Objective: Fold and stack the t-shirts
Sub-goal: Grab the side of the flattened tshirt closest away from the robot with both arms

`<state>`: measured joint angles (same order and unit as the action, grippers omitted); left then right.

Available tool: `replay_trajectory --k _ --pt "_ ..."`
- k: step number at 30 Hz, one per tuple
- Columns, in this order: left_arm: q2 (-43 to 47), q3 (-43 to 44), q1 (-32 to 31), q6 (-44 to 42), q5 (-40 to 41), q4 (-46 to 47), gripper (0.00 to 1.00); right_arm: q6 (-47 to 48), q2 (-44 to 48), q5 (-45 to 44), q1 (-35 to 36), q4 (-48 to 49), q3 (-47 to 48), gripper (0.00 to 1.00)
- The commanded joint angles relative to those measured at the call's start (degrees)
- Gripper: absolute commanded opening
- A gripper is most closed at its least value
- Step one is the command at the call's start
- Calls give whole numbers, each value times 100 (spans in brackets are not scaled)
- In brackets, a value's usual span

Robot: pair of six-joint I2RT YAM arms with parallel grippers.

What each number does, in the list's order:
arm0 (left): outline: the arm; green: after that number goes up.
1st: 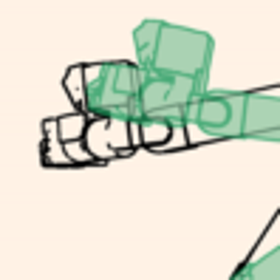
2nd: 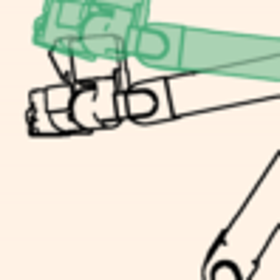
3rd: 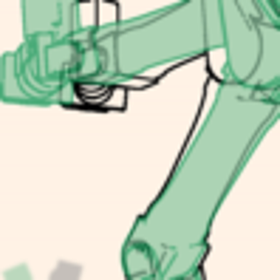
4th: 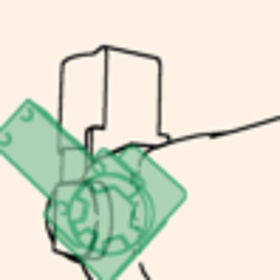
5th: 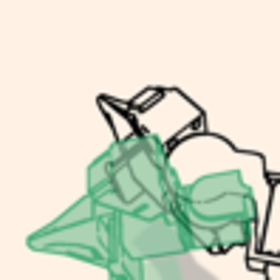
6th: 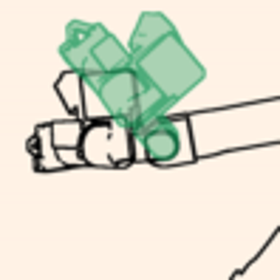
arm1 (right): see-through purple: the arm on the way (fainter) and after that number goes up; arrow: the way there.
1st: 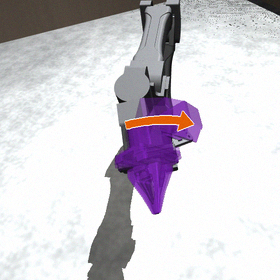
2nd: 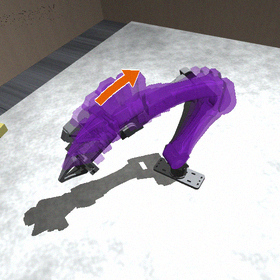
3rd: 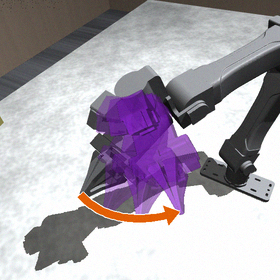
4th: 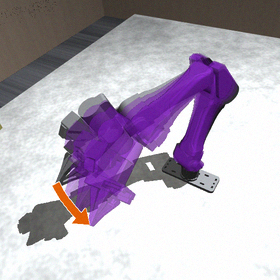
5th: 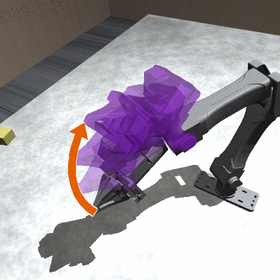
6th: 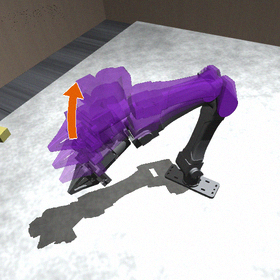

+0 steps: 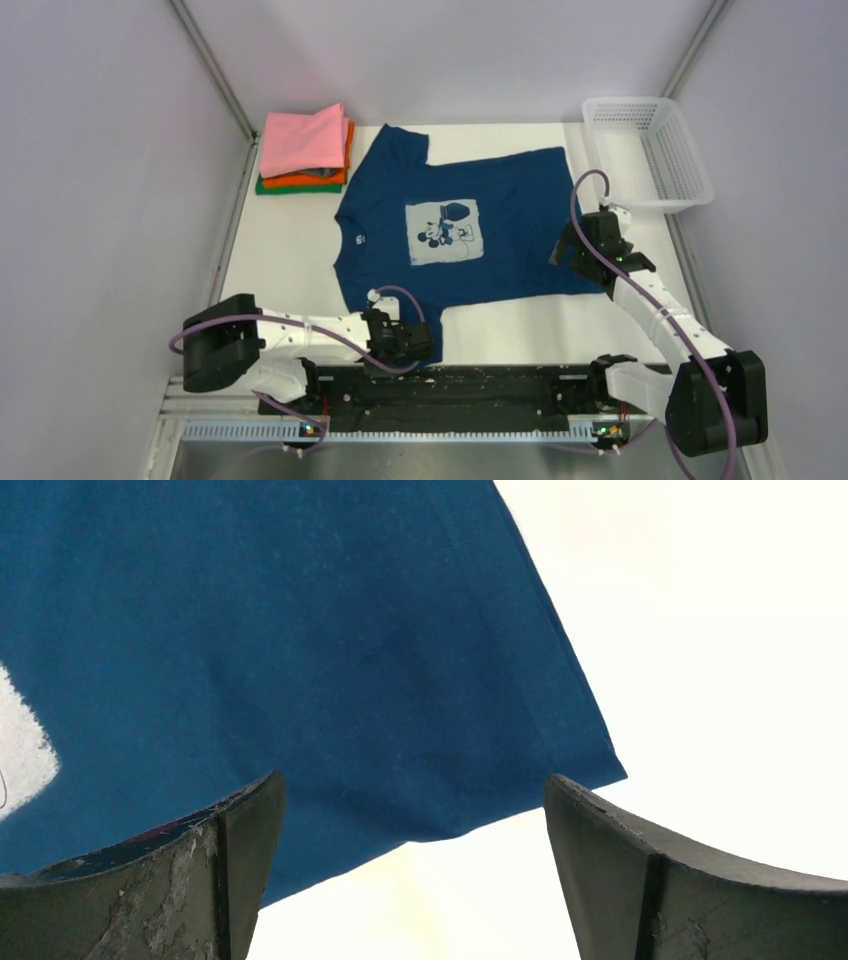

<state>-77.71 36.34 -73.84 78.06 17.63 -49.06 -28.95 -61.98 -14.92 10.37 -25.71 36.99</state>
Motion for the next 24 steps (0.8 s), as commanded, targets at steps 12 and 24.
replay_trajectory --k 12,24 --pt "1608 140 282 255 600 -619 0 -595 490 -278 -575 -701 -532 97" --pt "2388 -25 283 288 330 -605 0 -1520 -391 -311 -778 885 -1090 78"
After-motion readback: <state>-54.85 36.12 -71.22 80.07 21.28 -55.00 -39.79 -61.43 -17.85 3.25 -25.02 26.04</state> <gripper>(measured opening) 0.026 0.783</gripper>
